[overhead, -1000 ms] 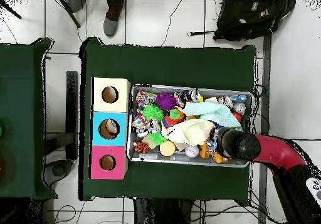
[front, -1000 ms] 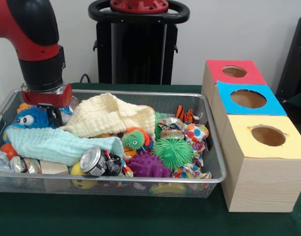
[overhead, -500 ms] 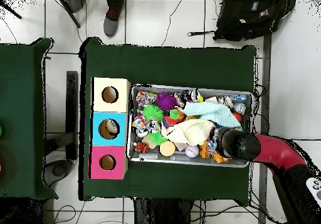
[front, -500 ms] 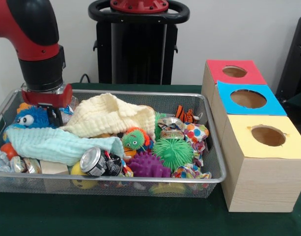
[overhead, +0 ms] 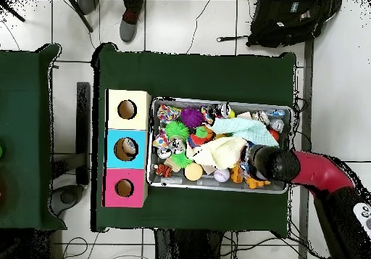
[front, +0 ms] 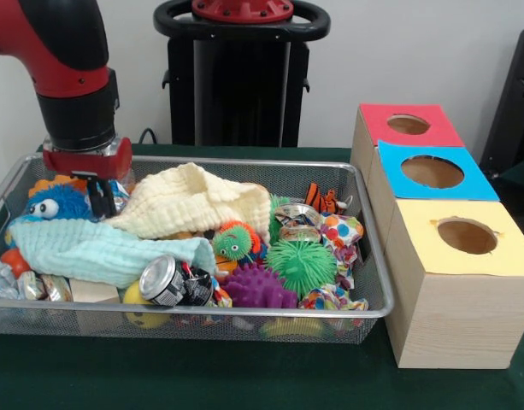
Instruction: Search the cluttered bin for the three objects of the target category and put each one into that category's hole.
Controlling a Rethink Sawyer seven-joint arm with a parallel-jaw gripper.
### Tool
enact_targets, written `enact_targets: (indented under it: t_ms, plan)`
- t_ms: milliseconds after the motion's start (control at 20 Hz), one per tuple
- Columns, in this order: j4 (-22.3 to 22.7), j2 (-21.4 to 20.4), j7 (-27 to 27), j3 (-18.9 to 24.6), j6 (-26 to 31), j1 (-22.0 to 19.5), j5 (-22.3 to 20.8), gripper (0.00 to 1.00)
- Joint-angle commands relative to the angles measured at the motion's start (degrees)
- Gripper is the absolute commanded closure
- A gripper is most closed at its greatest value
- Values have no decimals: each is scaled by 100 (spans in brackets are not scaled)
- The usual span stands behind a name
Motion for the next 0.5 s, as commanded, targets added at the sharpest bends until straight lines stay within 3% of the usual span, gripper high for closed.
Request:
enact_targets:
  t_ms: [50, 500]
  plan:
    - [-68, -149, -446, 234, 985, 258, 336, 100]
    - [-197, -181, -462, 219, 1339, 350, 491, 100]
